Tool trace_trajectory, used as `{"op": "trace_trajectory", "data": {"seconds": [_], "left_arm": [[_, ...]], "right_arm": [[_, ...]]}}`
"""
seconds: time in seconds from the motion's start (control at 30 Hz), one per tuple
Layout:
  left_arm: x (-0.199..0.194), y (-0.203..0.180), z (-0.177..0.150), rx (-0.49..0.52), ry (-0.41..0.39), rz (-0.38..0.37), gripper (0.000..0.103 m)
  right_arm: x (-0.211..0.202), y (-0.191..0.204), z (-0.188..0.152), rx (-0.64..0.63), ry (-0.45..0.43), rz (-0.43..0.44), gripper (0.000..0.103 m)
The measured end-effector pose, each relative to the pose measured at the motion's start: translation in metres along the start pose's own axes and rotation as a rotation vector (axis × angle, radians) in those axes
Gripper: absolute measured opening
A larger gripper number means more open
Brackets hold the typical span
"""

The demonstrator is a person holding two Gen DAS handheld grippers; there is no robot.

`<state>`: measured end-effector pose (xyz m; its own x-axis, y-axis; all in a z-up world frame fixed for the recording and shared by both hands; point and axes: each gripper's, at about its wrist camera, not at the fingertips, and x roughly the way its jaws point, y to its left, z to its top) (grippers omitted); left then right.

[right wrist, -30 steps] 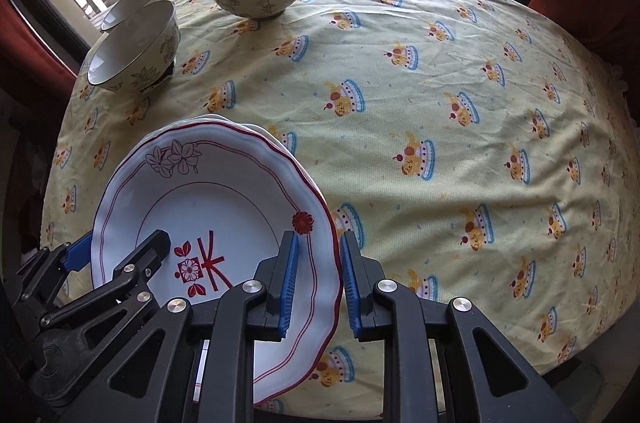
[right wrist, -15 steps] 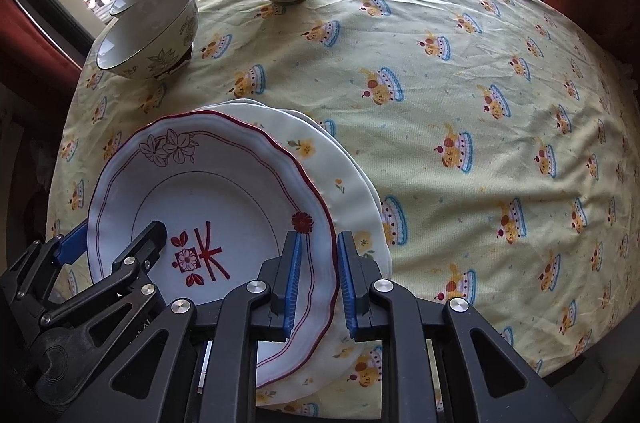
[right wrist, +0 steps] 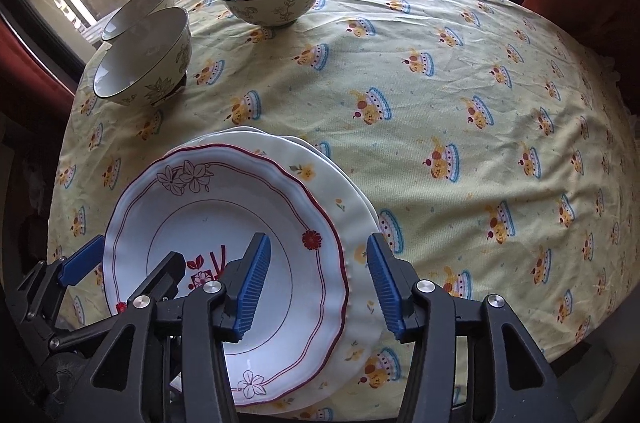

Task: Organize plates and bowls
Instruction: 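Lower the dish onto the beaded deep plate and open both grippers, then move both grippers toward the large white bowl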

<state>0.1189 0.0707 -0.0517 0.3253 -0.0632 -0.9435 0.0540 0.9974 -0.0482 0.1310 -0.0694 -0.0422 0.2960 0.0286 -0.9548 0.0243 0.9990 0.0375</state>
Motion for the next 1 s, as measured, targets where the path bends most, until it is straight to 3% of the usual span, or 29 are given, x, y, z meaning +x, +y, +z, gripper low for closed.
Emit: {"op": "trace_trajectory", "data": {"seconds": [0.17,0.5,0.8,1.0], "left_arm": [[-0.013,0.007,0.012,0.007,-0.034,-0.015,0.090],[-0.018,0.038,0.061,-0.018,-0.115,0.023,0.090],[-0.005,0.071,0.111,-0.047,-0.178,0.056,0.088],[0.015,0.089,0.136,-0.075,-0.179,0.071,0.077]], "right_arm": [[-0.009,0.011,0.008,0.000,-0.022,0.002,0.058],[-0.018,0.039,0.051,0.033,-0.100,0.017,0.058],[-0.005,0.071,0.104,0.040,-0.168,0.024,0.058],[0.010,0.097,0.133,-0.004,-0.194,0.011,0.058]]}}
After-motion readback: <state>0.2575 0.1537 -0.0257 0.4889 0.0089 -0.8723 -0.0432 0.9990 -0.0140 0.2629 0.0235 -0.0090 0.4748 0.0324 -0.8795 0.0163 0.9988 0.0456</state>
